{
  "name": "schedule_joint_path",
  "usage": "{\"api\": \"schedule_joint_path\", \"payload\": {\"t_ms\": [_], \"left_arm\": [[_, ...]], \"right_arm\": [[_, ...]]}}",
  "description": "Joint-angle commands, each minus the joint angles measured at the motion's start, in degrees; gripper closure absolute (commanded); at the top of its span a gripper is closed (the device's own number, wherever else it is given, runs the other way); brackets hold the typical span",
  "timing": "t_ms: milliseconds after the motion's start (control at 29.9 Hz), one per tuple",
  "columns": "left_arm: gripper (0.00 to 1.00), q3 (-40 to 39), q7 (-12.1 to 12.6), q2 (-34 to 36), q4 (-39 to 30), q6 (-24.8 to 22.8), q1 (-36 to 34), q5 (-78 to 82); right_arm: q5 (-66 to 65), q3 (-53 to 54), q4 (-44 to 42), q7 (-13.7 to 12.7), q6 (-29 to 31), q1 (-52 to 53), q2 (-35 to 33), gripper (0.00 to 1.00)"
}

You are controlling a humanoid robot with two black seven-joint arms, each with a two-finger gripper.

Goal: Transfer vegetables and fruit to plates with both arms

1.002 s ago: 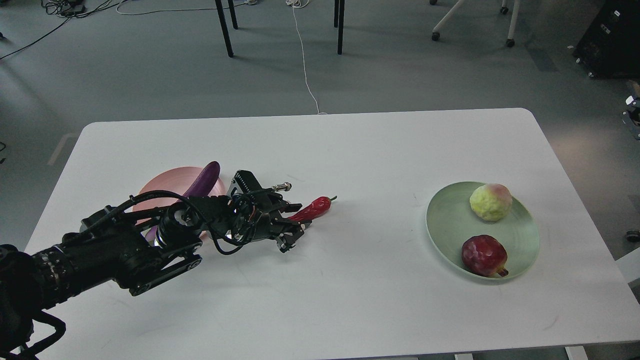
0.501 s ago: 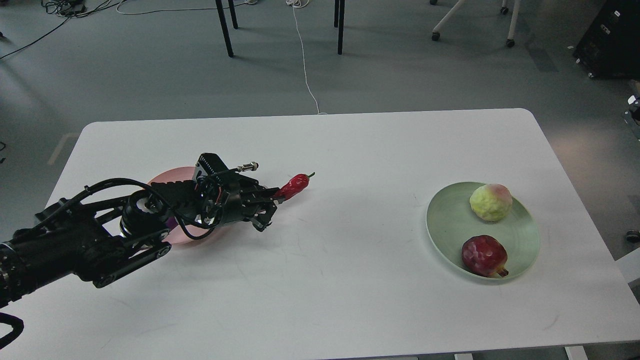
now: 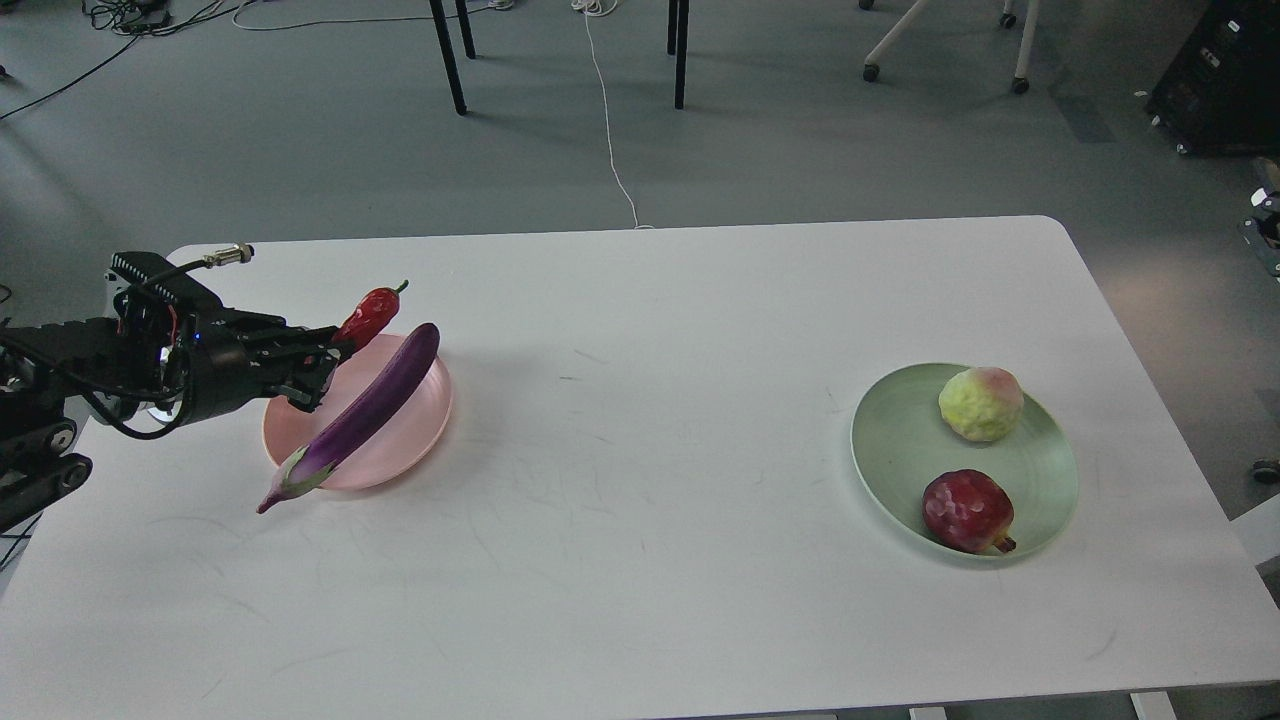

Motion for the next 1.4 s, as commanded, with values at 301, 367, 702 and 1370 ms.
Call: {"api": "schedule_joint_path", "payload": {"t_ms": [301,367,702,1370], "left_arm": [[0.58,-0.04,-0.22,-4.69,10.07,0.47,3.2,-0.56],[0.3,-0.04,-0.4,-5.22,9.99,0.47,3.03,-0.56],[0.04,-2.93,-0.48,-5.66,9.55,0.39,0.84,-11.42],[0.02,-20.33,-0.05,-17.69,13.4,-2.24,-6.03,-113.56]], "right_arm": [[0.0,-0.15,-0.07,0.0,0.0,0.4,-0.5,0.01],[0.0,-0.15,0.02,0.0,0.0,0.4,-0.42,0.01],[0.0,0.64,-0.6,0.0,0.0,0.49,-0.06,0.01],[0.52,3.54,-10.6,0.0,0.0,0.31,2.56,0.01]]}}
